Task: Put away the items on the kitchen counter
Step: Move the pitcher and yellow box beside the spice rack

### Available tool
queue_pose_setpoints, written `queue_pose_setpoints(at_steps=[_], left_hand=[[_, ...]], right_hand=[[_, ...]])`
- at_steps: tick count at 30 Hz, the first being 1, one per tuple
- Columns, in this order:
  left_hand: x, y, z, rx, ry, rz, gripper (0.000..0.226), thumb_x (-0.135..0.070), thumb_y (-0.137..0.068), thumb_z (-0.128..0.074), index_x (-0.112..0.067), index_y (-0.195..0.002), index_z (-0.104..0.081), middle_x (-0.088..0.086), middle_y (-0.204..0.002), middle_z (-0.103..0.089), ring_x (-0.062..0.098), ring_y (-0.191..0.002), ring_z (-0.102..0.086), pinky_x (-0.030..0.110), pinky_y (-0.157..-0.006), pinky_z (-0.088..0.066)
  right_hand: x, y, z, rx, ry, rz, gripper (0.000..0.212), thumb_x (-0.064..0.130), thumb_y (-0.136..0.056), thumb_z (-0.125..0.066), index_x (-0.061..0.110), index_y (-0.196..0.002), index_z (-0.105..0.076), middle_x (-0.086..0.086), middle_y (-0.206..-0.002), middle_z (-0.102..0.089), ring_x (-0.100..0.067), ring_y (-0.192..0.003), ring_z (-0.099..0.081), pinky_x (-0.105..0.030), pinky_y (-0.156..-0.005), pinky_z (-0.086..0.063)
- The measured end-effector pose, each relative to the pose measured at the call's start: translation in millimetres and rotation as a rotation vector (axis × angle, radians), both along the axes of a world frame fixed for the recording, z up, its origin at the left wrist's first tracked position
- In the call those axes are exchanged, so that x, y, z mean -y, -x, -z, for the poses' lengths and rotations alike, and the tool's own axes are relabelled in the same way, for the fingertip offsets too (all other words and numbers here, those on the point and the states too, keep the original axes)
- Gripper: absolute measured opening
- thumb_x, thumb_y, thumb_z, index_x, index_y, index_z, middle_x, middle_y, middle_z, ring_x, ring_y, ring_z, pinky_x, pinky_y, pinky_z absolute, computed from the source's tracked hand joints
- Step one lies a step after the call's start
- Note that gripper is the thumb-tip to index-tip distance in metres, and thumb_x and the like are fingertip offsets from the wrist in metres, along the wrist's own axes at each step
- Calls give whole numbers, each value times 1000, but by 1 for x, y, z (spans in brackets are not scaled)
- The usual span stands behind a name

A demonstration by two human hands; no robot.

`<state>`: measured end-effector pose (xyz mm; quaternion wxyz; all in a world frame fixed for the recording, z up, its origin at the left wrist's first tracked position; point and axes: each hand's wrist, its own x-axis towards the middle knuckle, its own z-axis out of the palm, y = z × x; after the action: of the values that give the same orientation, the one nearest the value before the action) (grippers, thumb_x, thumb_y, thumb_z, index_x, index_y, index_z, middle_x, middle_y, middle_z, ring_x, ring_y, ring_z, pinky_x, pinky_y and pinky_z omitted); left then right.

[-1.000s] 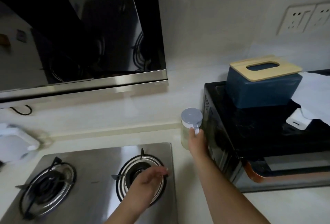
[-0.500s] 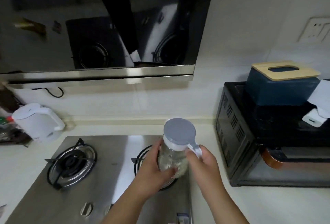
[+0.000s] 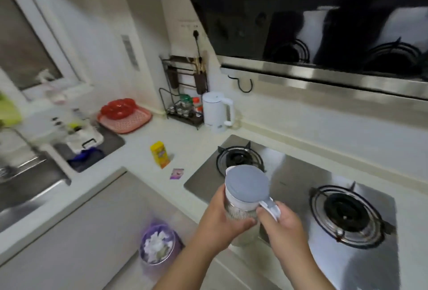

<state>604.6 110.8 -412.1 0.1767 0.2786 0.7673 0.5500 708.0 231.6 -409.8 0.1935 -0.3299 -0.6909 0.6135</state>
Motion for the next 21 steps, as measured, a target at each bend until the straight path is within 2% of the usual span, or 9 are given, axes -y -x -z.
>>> queue_pose_setpoints(at_steps=[2, 5, 6, 8, 11, 14, 17, 19, 21], left_hand=[[40, 15, 4, 1, -12, -74, 83, -24, -67, -93, -38, -134, -47, -32, -123, -61, -11, -116, -57, 12, -95, -46], [97, 37, 10, 28, -22, -180, 84, -30, -64, -93, -36, -135, -48, -26, -126, -63, -7, -118, -58, 21, -100, -50], [111, 44, 13, 30, -17, -206, 84, -31, -64, -93, -36, -135, -48, -25, -127, -63, -8, -118, -57, 20, -100, -49], [140, 57, 15, 52, -9, -264, 81, -32, -65, -93, -38, -133, -49, -26, -126, -63, -13, -115, -56, 9, -91, -47], [172, 79, 24, 71, 10, -344, 76, -36, -63, -93, -42, -126, -50, -24, -123, -63, -15, -110, -56, 4, -82, -45], [193, 102, 29, 111, 6, -406, 74, -30, -64, -94, -44, -122, -50, -27, -118, -64, -17, -107, -57, 4, -80, -45], [211, 138, 33, 136, 4, -446, 72, -27, -66, -93, -46, -121, -51, -30, -115, -65, -12, -107, -61, 11, -84, -50], [220, 172, 36, 156, 21, -469, 75, -26, -66, -93, -43, -125, -50, -26, -118, -65, -10, -109, -61, 14, -87, -51], [226, 207, 37, 154, 27, -477, 79, -22, -68, -93, -38, -131, -48, -19, -125, -64, -12, -111, -59, 11, -87, -49]], right_hand=[[33, 23, 2, 11, -26, -65, 21, 11, -89, -67, 10, -68, -63, 5, -53, -56, -6, -48, -45, -29, -54, -37], [80, 57, 2, 14, -61, -156, 19, 12, -88, -69, 5, -71, -64, 4, -54, -55, -3, -48, -45, -20, -48, -36], [93, 67, 2, 17, -68, -189, 18, 14, -88, -69, 5, -73, -65, 1, -55, -56, -5, -51, -46, -20, -49, -36], [117, 88, 2, 24, -68, -246, 18, 17, -88, -70, 4, -76, -66, -9, -62, -61, -8, -56, -49, -23, -51, -38], [144, 121, 1, 49, -70, -326, 22, 20, -88, -68, 2, -77, -63, -1, -60, -54, -7, -53, -45, -29, -54, -36], [162, 154, 5, 54, -55, -378, 26, 20, -88, -69, 9, -67, -59, 5, -56, -50, -9, -53, -42, -30, -55, -34], [178, 198, 13, 44, -43, -418, 38, 21, -87, -68, 20, -57, -46, 8, -51, -41, -8, -50, -36, -28, -52, -30], [187, 235, 21, 48, -6, -442, 40, 21, -86, -67, 21, -56, -42, 8, -51, -39, -8, -50, -35, -23, -49, -28], [195, 273, 24, 47, 56, -465, 34, 27, -83, -66, 21, -57, -43, 8, -53, -39, -9, -53, -36, -24, -52, -30]])
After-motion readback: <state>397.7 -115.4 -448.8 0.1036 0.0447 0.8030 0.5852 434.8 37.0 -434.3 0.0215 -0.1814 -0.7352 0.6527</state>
